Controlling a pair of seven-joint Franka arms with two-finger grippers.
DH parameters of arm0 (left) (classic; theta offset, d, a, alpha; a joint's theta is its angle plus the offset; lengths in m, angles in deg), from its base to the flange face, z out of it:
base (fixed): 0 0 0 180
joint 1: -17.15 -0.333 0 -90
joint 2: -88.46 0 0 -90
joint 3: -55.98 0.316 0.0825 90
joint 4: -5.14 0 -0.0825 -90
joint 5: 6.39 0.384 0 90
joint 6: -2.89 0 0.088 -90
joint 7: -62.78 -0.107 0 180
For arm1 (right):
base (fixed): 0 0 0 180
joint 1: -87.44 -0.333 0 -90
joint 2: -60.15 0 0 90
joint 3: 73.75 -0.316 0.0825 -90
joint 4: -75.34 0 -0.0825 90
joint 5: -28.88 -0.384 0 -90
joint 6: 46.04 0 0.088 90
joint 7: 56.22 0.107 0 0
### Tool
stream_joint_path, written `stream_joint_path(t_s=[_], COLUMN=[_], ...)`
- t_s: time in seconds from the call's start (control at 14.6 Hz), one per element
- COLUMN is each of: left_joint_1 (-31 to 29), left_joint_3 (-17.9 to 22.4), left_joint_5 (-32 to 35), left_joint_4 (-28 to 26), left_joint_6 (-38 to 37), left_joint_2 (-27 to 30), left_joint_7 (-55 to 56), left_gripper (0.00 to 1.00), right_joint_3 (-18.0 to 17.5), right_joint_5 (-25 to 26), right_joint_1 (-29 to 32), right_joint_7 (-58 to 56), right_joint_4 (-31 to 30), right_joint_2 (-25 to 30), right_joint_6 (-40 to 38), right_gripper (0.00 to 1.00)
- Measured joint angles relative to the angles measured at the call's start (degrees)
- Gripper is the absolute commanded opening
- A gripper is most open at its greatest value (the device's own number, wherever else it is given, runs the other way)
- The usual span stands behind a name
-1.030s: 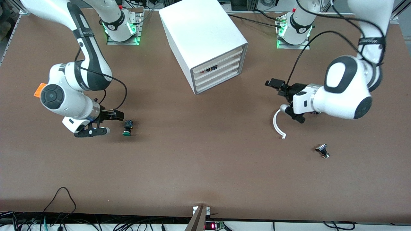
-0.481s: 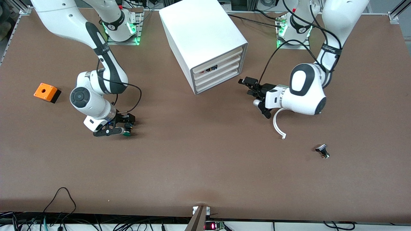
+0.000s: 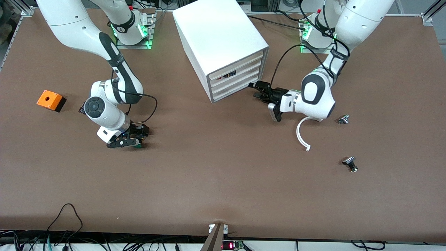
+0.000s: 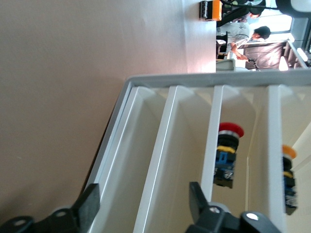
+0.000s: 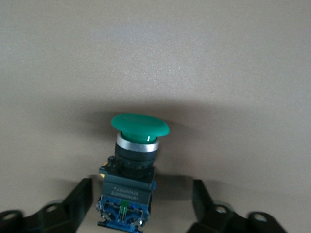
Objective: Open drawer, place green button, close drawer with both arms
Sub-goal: 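Grasp the green button with the right gripper while the left gripper grips the handle, then pull the drawer open with the left gripper while the right gripper lifts the button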
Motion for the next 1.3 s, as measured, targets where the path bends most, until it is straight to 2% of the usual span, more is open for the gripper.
stream_joint_path(t_s=[0.14,0.21,0.27,0.48,0.69,0.82,1.03,1.17,1.3], left_joint_1=[0.2,0.1,0.1,0.2,0.3,0.5,0.9,0.9,0.9], left_joint_3=[-0.3,-0.4,-0.8,-2.2,-2.3,-2.7,-3.2,-3.7,-4.1], left_joint_5=[-0.6,-0.6,-0.7,-2.8,-5.1,-5.6,-6.1,-7.1,-8.3], left_joint_4=[-1.4,-1.5,-1.6,-1.8,-1.9,-1.9,-2.3,-2.6,-2.8], left_joint_6=[0.4,0.4,0.4,0.5,0.6,0.6,0.6,0.6,0.6], left_joint_2=[-0.1,-0.2,-0.3,-1.8,-3.7,-4.3,-4.4,-4.5,-4.7], left_joint_7=[-1.0,-1.2,-1.3,-3.9,-7.1,-7.7,-7.7,-7.7,-7.9], left_gripper=[0.65,0.63,0.61,0.56,0.48,0.47,0.44,0.35,0.08], right_joint_3=[-0.2,-0.2,-0.2,-0.3,-0.9,-1.8,-2.6,-2.7,-2.8], right_joint_5=[0.0,0.0,0.0,0.0,0.0,0.0,0.0,-0.1,-0.2], right_joint_1=[0.0,0.0,0.0,0.0,0.0,0.0,-0.4,-0.8,-1.5], right_joint_7=[0.0,0.0,0.0,0.0,0.1,2.5,9.6,15.4,21.2], right_joint_4=[0.0,0.0,0.0,0.0,0.5,2.9,10.0,15.2,19.6], right_joint_2=[0.2,0.3,0.4,0.4,0.8,1.4,2.1,2.0,1.6], right_joint_6=[0.1,0.1,0.0,0.0,-0.6,-5.7,-17.6,-24.9,-29.5], right_gripper=[0.14,0.04,0.0,0.0,0.0,0.0,0.0,0.0,0.0])
